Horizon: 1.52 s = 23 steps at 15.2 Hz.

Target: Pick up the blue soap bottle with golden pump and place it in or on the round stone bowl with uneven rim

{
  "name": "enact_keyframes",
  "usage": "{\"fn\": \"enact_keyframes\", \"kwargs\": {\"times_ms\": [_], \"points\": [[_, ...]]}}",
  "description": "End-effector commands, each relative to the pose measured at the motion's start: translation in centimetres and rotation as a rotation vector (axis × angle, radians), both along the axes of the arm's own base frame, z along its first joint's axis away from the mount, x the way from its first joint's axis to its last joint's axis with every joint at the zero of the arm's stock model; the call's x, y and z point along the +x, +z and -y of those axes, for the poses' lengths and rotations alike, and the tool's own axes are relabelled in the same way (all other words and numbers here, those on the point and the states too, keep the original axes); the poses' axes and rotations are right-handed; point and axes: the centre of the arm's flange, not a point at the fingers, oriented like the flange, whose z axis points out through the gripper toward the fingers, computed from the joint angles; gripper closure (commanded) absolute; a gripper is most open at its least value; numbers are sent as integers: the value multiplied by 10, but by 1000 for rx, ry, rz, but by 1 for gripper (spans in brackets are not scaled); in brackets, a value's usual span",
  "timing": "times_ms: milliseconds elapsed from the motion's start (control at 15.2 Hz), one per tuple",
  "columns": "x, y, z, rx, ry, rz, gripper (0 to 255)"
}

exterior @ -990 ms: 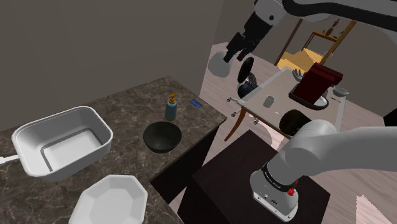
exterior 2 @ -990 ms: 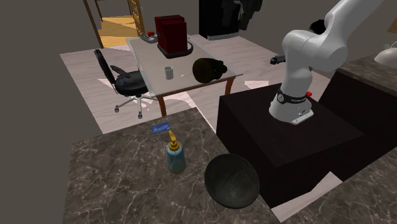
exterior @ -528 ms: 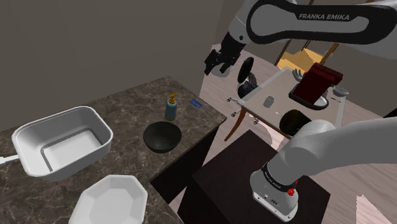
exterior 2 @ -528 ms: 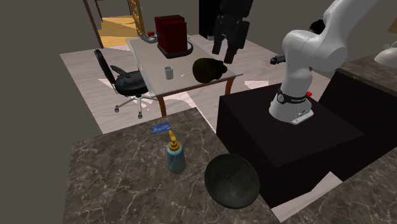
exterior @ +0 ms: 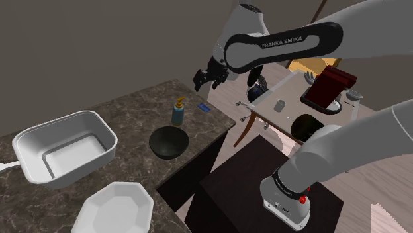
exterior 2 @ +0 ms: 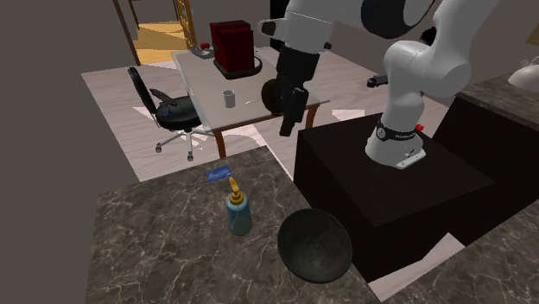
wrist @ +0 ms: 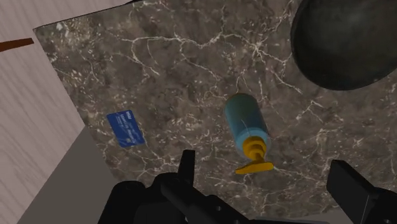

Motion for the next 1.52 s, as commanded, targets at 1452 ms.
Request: {"fn": "enact_keyframes", "kwargs": {"times_ms": [1452], "points": [[112, -197, -48, -26, -171, -21, 0]]}}
